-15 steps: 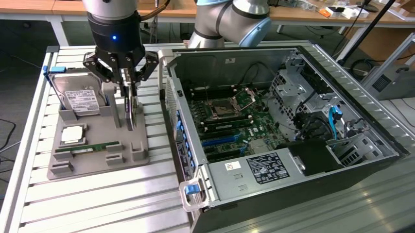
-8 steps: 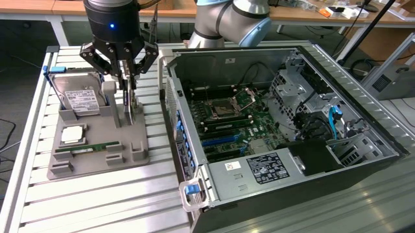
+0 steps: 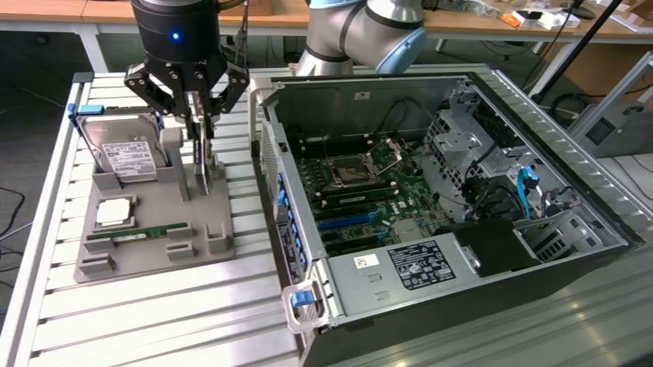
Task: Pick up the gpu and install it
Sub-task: 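Pick up the gpu and move the gpu toward the slot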
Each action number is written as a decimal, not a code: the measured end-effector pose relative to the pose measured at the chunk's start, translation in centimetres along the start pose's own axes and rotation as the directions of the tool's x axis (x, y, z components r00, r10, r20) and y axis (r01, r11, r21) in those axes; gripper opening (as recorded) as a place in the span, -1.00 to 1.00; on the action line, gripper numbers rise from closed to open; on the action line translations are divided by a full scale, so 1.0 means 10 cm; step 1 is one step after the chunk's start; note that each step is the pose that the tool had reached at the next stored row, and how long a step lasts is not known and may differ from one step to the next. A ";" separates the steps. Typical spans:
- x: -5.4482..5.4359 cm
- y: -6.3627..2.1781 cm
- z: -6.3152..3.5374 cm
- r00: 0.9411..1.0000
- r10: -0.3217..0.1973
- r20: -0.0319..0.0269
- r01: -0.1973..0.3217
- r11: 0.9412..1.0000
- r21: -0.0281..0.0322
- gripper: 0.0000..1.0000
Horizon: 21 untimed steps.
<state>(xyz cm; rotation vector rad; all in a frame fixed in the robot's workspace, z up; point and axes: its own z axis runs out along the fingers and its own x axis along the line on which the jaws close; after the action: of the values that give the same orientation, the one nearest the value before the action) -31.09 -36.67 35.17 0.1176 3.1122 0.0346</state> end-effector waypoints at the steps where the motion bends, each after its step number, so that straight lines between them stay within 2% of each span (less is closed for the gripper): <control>1: 0.00 0.000 -0.010 1.000 0.000 0.000 0.000 1.000 0.000 -0.45; 10: 0.00 0.001 -0.069 1.000 0.000 0.000 0.000 1.000 0.000 -0.45; 21: 0.00 0.002 -0.122 1.000 0.000 0.000 0.000 1.000 -0.004 -0.45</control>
<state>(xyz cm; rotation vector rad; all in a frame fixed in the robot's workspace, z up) -31.09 -36.67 36.40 0.1177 3.1123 0.0403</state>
